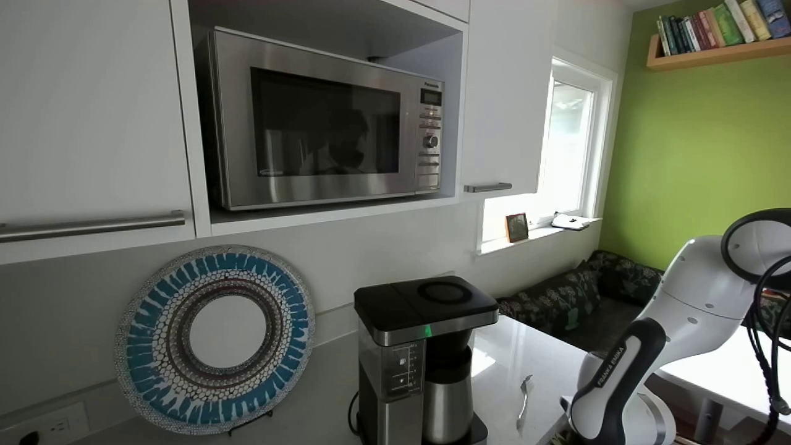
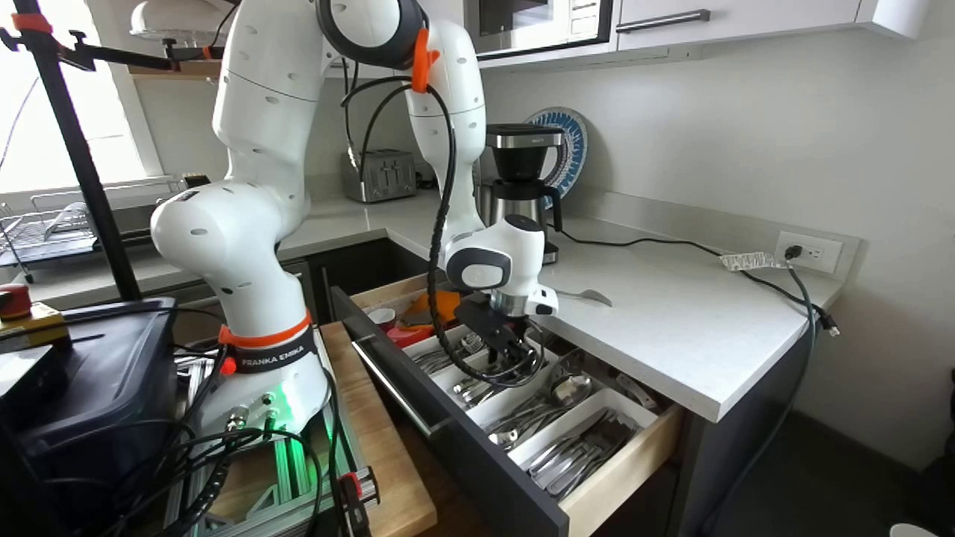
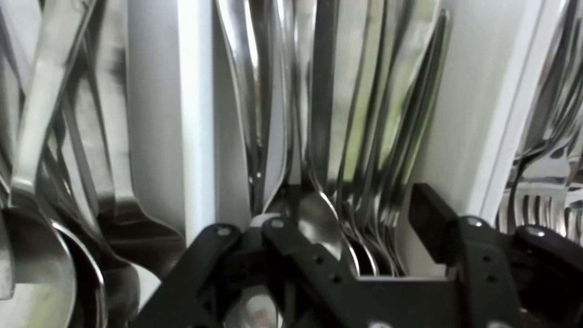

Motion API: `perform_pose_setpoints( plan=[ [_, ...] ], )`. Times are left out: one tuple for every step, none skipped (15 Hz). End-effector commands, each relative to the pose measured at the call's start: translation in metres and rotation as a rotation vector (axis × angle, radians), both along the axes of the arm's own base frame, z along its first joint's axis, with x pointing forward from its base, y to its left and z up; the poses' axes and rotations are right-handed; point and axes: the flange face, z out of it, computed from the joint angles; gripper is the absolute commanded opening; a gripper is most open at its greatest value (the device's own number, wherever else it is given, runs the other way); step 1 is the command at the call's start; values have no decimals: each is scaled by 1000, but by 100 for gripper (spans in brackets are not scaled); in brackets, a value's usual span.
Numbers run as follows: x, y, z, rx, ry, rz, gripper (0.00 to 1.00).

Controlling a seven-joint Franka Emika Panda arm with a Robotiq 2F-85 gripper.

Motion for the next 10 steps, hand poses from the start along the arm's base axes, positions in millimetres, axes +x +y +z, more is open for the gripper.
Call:
perform_pose_setpoints(
  plan=[
    [-6,-7,-5,-16,54,-4,33],
    [-7,-8,-4,-19,62,-6,23],
    [-6,-8,-4,-22,66,-5,17],
    [-6,-9,-4,-24,73,-4,9],
    [-6,-9,-3,-27,74,-4,3],
    [-6,-9,0,-31,76,-5,5],
    [-5,-10,0,-35,79,-3,5],
    [-5,-11,1,-39,76,-3,10],
    [-4,-11,4,-46,75,-1,34],
    [-4,-11,5,-48,73,2,47]
  ],
)
